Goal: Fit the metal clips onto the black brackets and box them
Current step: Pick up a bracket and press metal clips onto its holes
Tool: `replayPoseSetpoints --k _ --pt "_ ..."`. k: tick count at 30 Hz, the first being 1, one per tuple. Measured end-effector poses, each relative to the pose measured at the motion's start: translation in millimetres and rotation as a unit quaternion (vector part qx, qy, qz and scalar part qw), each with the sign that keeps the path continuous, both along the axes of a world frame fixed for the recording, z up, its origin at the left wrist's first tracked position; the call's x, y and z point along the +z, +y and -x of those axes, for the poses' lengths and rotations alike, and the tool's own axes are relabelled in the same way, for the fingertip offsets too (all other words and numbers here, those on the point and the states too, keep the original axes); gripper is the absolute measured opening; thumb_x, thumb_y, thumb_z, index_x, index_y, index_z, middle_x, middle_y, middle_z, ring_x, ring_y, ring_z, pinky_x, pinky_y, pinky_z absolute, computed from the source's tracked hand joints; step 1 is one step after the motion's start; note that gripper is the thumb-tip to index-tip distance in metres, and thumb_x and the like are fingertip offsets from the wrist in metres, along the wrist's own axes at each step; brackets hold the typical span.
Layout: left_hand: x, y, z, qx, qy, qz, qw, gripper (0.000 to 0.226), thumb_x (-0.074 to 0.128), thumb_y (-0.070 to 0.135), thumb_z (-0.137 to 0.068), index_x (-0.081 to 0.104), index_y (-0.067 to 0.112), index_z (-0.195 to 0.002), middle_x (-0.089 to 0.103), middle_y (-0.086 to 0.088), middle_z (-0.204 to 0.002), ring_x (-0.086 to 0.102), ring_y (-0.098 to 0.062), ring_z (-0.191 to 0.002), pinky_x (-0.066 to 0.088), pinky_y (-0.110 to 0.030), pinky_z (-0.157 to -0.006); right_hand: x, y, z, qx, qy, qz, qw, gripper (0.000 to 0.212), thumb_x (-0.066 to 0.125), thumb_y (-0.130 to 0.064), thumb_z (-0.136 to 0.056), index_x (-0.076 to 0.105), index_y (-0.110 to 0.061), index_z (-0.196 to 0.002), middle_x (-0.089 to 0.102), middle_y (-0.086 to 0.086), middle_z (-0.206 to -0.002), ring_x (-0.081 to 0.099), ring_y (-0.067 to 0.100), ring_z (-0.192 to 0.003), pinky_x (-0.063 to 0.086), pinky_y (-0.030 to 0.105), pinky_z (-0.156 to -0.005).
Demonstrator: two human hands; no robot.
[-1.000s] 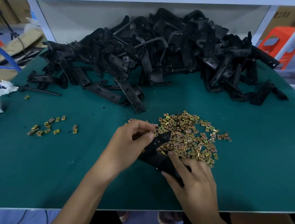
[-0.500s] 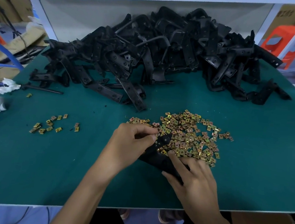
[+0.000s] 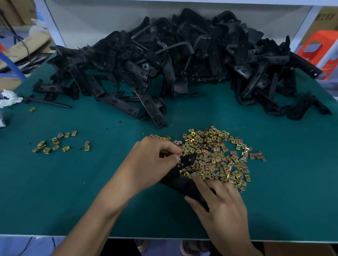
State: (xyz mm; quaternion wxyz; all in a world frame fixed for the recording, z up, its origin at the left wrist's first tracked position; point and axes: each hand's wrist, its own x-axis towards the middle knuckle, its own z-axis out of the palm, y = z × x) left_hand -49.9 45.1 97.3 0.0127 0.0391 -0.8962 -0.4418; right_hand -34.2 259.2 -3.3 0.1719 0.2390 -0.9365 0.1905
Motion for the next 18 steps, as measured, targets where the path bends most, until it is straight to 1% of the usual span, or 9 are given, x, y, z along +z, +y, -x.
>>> replayPoseSetpoints --k 2,4,6,8,10,11,12,15,18 --pt "-3 4 -2 0.010 -0.009 -0.016 1.000 0.015 0.070 0.022 -0.088 0.077 0.036 -0.088 0.067 0.041 -0.082 0.063 0.015 -0.087 0.044 -0.005 -0.076 0 -1 0 -0.001 -0.004 0.000 1.000 0.053 0.048 -0.057 -0.093 0.067 -0.026 -0.131 0.062 -0.008 -0.098 0.046 0.018 -0.086 0.038 0.027 -0.073" --pt "-5 10 -7 0.018 -0.015 -0.028 0.999 0.014 0.071 0.023 -0.088 0.078 0.036 -0.089 0.070 0.035 -0.087 0.064 0.011 -0.088 0.048 -0.013 -0.081 0 -1 0 -0.003 -0.007 0.004 1.000 0.053 0.048 -0.057 -0.093 0.067 -0.025 -0.131 0.062 -0.008 -0.097 0.047 0.019 -0.085 0.040 0.028 -0.072" --pt "-8 17 -13 0.027 -0.006 -0.011 1.000 0.018 0.070 0.026 -0.090 0.077 0.034 -0.105 0.073 0.027 -0.097 0.064 0.008 -0.093 0.050 -0.018 -0.086 1 0 -1 -0.007 -0.009 0.007 1.000 0.053 0.048 -0.058 -0.093 0.067 -0.025 -0.131 0.062 -0.008 -0.097 0.048 0.019 -0.085 0.043 0.030 -0.070" --pt "-12 20 -19 0.024 0.011 0.027 0.999 0.033 0.070 0.030 -0.090 0.071 0.035 -0.122 0.071 0.024 -0.109 0.062 0.007 -0.100 0.047 -0.012 -0.087 2 0 -1 -0.009 -0.011 0.004 1.000 0.054 0.048 -0.058 -0.093 0.067 -0.026 -0.131 0.062 -0.008 -0.097 0.049 0.020 -0.085 0.045 0.031 -0.069" --pt "-14 17 -24 0.028 0.029 0.034 0.999 0.041 0.072 0.032 -0.089 0.065 0.040 -0.129 0.064 0.028 -0.107 0.055 0.016 -0.103 0.038 0.001 -0.081 3 -1 -2 -0.008 -0.010 0.006 1.000 0.054 0.049 -0.057 -0.093 0.067 -0.025 -0.132 0.062 -0.008 -0.097 0.049 0.019 -0.086 0.045 0.031 -0.070" --pt "-16 16 -26 0.033 0.037 0.034 0.998 0.044 0.073 0.032 -0.088 0.062 0.043 -0.130 0.060 0.031 -0.105 0.050 0.021 -0.104 0.034 0.004 -0.082 3 -1 -2 -0.010 -0.009 0.010 1.000 0.053 0.049 -0.057 -0.093 0.067 -0.025 -0.132 0.063 -0.008 -0.098 0.048 0.019 -0.087 0.044 0.030 -0.071" --pt "-17 14 -28 0.037 0.046 0.037 0.998 0.046 0.075 0.032 -0.087 0.060 0.044 -0.128 0.058 0.033 -0.104 0.047 0.021 -0.106 0.031 0.005 -0.084 4 -1 -2 -0.015 -0.009 0.016 1.000 0.053 0.050 -0.056 -0.093 0.067 -0.025 -0.132 0.063 -0.007 -0.098 0.048 0.019 -0.087 0.043 0.030 -0.070" --pt "-21 11 -32 0.053 0.072 0.064 0.994 0.036 0.080 0.029 -0.083 0.066 0.039 -0.116 0.062 0.028 -0.106 0.051 0.007 -0.106 0.032 0.000 -0.086 5 1 -2 -0.033 -0.002 0.041 0.999 0.052 0.050 -0.055 -0.094 0.068 -0.023 -0.131 0.064 -0.005 -0.098 0.050 0.021 -0.087 0.044 0.032 -0.069" --pt "-28 8 -37 0.076 0.093 0.065 0.991 0.029 0.082 0.031 -0.081 0.068 0.036 -0.106 0.064 0.024 -0.104 0.053 0.003 -0.101 0.034 -0.003 -0.084 4 0 -2 -0.046 0.010 0.055 0.997 0.052 0.051 -0.055 -0.093 0.069 -0.022 -0.129 0.063 -0.004 -0.096 0.051 0.022 -0.086 0.046 0.034 -0.067"
